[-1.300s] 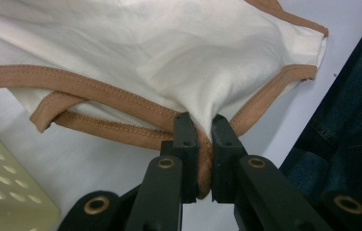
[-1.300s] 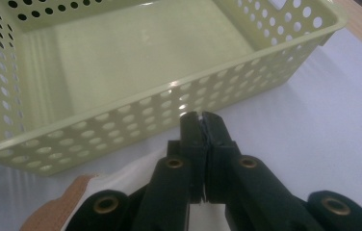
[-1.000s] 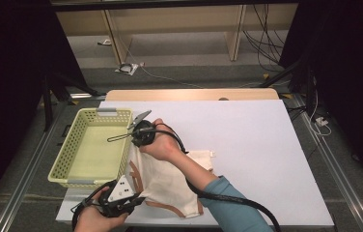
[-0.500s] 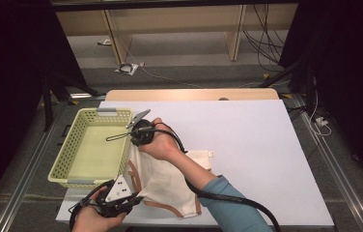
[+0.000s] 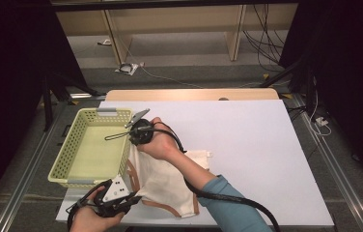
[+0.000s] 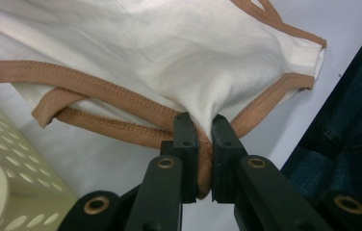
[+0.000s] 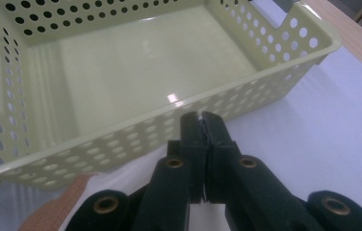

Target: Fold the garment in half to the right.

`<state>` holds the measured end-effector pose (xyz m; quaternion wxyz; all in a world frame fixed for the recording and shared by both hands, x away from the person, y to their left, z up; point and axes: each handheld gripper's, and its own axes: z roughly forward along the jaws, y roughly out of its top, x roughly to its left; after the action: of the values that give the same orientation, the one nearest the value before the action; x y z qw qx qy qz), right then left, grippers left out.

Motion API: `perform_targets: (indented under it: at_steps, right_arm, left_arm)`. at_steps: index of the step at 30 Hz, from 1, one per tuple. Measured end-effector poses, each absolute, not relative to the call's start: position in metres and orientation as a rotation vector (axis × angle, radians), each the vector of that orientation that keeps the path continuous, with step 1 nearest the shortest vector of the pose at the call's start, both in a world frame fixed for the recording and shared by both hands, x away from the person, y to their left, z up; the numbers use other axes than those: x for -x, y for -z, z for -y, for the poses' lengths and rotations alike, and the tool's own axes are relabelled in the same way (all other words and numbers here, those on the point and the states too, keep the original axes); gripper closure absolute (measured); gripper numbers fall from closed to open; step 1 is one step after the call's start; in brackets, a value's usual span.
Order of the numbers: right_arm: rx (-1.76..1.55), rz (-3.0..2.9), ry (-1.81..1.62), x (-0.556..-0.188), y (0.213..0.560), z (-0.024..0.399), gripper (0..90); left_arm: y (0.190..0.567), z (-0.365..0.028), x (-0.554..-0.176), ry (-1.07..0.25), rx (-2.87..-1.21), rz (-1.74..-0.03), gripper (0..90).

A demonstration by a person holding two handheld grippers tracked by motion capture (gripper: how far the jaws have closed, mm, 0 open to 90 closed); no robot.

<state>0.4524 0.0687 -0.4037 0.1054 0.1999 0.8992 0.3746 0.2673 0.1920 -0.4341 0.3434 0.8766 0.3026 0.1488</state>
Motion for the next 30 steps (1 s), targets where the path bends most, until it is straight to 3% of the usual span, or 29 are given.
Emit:
perform_targets:
  at_steps: [30]
  right_arm:
    - [-0.668,-2.6,-1.158,-0.45,0.414,-0.042,89.2]
  left_arm:
    - [0.438,-0.173,-0.27,-0.415,-2.356,-0.684,83.1]
